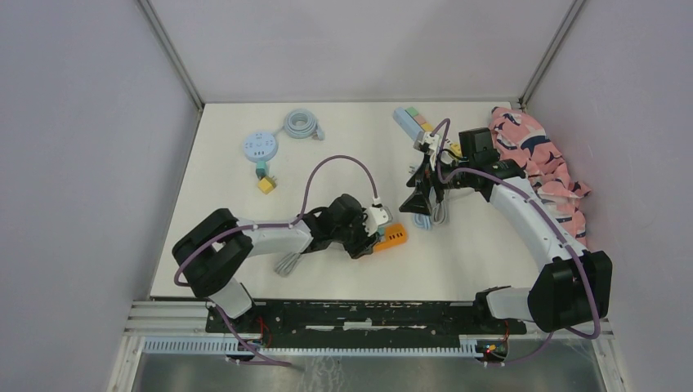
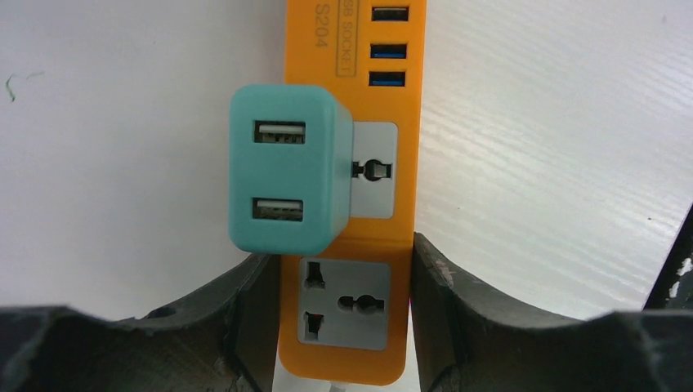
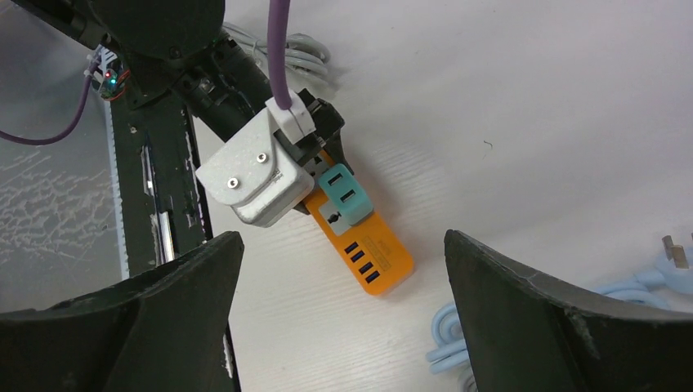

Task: Pull the plug off the socket

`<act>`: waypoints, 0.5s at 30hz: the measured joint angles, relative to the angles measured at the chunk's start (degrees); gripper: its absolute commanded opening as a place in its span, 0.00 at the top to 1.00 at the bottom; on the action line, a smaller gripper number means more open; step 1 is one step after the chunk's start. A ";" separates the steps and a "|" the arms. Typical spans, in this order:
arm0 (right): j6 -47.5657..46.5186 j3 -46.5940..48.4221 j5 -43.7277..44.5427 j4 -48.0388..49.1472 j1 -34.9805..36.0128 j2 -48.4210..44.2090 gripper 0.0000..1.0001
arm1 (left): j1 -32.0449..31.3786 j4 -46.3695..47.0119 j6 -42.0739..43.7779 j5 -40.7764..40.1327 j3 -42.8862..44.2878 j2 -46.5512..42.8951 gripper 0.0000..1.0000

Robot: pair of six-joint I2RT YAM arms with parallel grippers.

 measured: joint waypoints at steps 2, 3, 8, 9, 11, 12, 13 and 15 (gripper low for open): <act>-0.33 0.04 0.20 -0.28 -0.02 0.00 0.00 | -0.90 1.25 -0.04 0.00 0.00 0.44 0.43; -0.59 0.09 0.26 -0.50 -0.02 0.00 0.00 | -1.33 1.84 -0.13 -0.04 0.00 0.63 0.38; -3.06 0.76 0.85 -2.49 -0.02 0.04 0.00 | -2.82 5.92 -2.12 -0.17 -1.77 0.68 0.12; -3.54 0.92 0.85 -2.82 -0.02 0.07 0.00 | -2.86 6.78 -2.40 -0.24 -2.54 0.37 0.09; -4.72 1.07 0.79 -3.23 -0.02 0.11 0.00 | -2.86 8.22 -3.06 -0.55 -4.98 -1.49 0.04; -5.07 1.07 0.76 -3.45 -0.02 0.11 0.00 | -2.86 8.66 -3.45 -0.74 -6.01 -2.58 0.02; -5.53 1.07 0.74 -3.76 -0.02 0.11 0.00 | -2.84 9.51 -3.85 -1.22 -7.30 -4.24 0.01; -6.32 1.07 0.57 -4.20 -0.02 0.11 0.01 | -2.84 11.34 -4.61 -1.75 -9.90 -8.13 0.01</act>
